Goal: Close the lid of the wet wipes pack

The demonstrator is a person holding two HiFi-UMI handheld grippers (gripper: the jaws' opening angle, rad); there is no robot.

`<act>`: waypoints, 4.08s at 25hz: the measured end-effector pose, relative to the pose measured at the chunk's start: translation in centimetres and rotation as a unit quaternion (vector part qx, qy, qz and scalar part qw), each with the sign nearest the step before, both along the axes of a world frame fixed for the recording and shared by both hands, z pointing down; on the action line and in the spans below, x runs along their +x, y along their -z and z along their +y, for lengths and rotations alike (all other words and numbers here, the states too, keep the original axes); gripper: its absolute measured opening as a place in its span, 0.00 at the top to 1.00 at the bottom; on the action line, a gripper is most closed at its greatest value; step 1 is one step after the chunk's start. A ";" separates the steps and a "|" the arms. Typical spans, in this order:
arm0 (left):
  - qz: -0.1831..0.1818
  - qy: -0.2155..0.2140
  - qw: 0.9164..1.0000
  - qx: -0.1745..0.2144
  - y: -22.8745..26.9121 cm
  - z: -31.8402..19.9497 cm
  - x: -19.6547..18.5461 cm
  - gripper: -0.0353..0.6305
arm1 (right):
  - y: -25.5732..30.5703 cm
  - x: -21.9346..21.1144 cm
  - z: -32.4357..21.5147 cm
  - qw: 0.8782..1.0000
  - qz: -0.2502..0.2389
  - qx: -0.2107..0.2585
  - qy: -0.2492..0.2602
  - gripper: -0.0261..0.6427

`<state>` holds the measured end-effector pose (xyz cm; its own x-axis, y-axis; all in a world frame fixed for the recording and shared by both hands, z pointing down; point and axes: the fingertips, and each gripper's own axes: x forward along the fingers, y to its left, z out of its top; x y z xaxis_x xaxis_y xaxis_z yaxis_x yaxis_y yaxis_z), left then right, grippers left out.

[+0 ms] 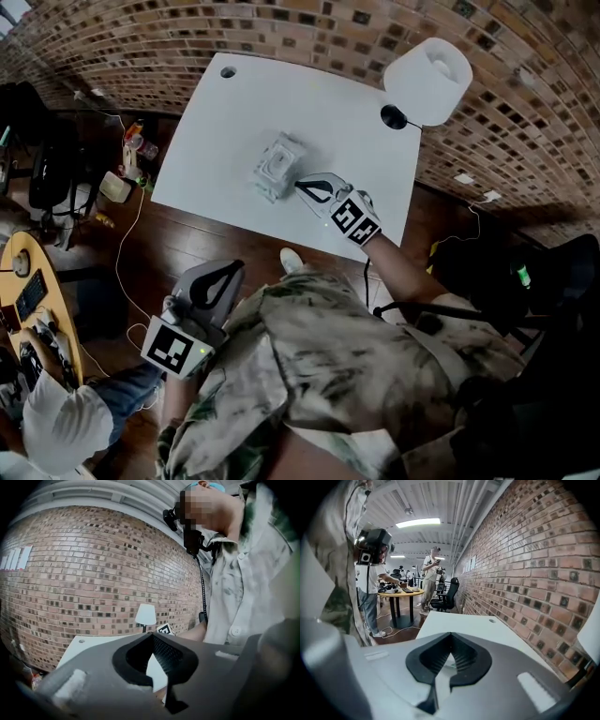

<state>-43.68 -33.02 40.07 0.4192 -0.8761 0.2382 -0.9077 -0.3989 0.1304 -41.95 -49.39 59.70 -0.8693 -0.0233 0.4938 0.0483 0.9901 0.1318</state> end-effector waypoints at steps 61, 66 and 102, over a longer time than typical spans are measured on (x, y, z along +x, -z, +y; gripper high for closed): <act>0.017 0.075 0.997 -0.022 -1.7 -2.6 -5.2 0.94 | -10.8 -9.5 -4.2 0.986 0.159 -0.015 0.041 0.96; 0.013 0.070 0.997 -0.012 -1.2 -0.9 -4.5 0.94 | -9.6 -8.2 -4.0 0.989 0.142 -0.020 0.019 0.96; 0.023 -0.091 0.995 0.015 -1.2 16.9 12.7 0.94 | 14.2 16.0 26.4 0.994 -0.087 -0.006 -0.058 0.96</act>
<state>-31.01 -16.09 41.24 0.5814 -0.7909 0.1912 -0.8135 -0.5604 0.1554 -26.00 -22.96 45.53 -0.9334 -0.1236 0.3368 -0.0889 0.9892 0.1167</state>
